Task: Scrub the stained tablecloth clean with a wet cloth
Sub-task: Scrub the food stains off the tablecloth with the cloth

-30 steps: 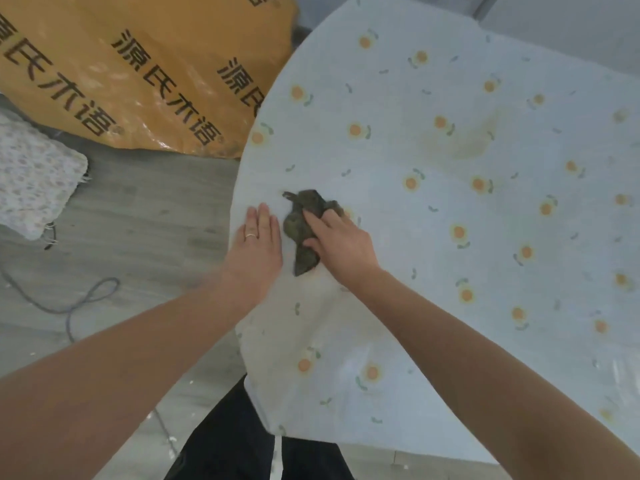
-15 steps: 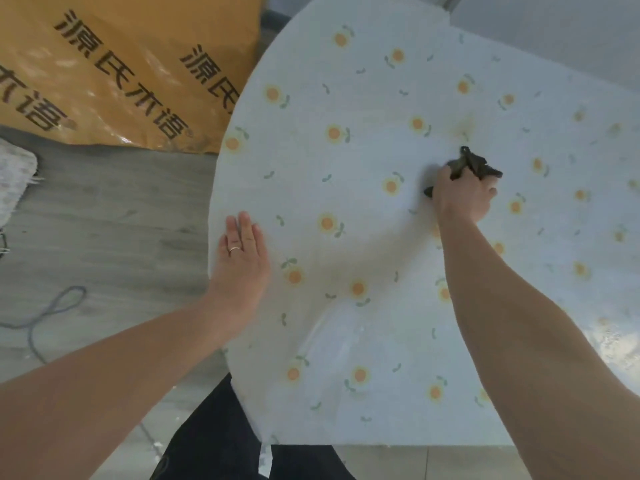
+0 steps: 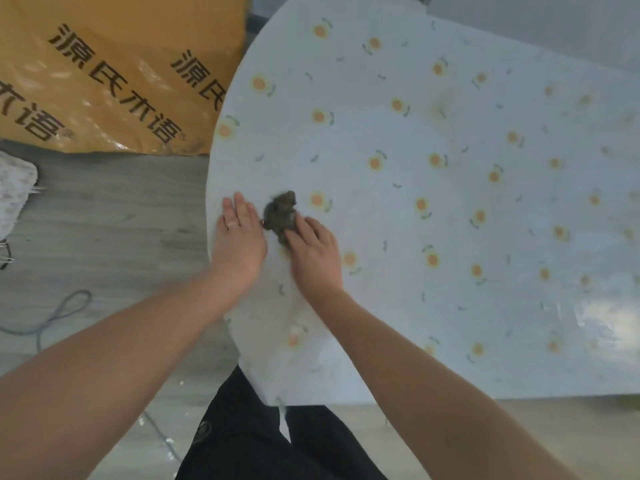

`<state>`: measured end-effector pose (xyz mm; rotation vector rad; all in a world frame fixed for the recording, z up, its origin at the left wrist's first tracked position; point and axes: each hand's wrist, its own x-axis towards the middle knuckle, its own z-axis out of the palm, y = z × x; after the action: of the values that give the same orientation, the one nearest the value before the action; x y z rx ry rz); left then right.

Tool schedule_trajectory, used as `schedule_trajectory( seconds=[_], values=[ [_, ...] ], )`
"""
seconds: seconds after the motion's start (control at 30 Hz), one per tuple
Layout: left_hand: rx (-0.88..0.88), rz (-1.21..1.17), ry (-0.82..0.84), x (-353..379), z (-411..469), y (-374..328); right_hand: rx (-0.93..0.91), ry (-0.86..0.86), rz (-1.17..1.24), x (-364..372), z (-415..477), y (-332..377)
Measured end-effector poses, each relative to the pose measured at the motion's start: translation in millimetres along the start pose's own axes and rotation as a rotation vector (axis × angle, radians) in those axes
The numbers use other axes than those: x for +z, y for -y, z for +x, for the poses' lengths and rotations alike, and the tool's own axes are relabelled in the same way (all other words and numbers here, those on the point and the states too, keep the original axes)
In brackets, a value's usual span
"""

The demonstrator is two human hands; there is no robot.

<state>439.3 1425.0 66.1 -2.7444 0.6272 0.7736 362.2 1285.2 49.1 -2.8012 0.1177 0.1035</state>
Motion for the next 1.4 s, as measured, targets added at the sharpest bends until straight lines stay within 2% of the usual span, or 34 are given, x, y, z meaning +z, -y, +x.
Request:
schedule_trajectory(
  seconds=[0.07,0.2,0.37,0.5,0.63,0.73,0.77,0.87,1.03,1.23,1.4],
  values=[
    [0.002,0.011,0.018,-6,1,7,0.061,-0.011,-0.045,-6,-47,-3],
    [-0.049,0.101,0.116,-10,-6,2,0.303,0.037,-0.058,-24,-137,-34],
    [-0.1,-0.036,0.104,16,-58,-42,0.559,0.037,0.012,-41,-264,-101],
    [0.016,-0.027,0.149,42,-128,-105,0.9,-0.073,0.057,-62,-338,-170],
    [0.287,0.08,0.205,54,-177,-184,1.101,-0.118,0.138,-82,-383,-229],
    [0.536,0.234,0.157,49,-198,-246,1.128,-0.076,0.198,-107,-415,-280],
    [0.569,0.275,0.149,45,-201,-263,1.149,-0.068,0.231,-115,-427,-298],
    [0.58,0.3,0.176,33,-211,-302,1.17,-0.083,0.385,-138,-476,-333],
    [0.574,0.247,0.22,15,-227,-360,1.089,-0.235,0.566,-166,-536,-356],
    [0.687,0.163,0.234,11,-231,-439,0.968,-0.37,0.665,-182,-521,-367],
    [0.746,0.11,0.237,5,-216,-497,0.809,-0.26,0.633,-179,-474,-375]
  ],
)
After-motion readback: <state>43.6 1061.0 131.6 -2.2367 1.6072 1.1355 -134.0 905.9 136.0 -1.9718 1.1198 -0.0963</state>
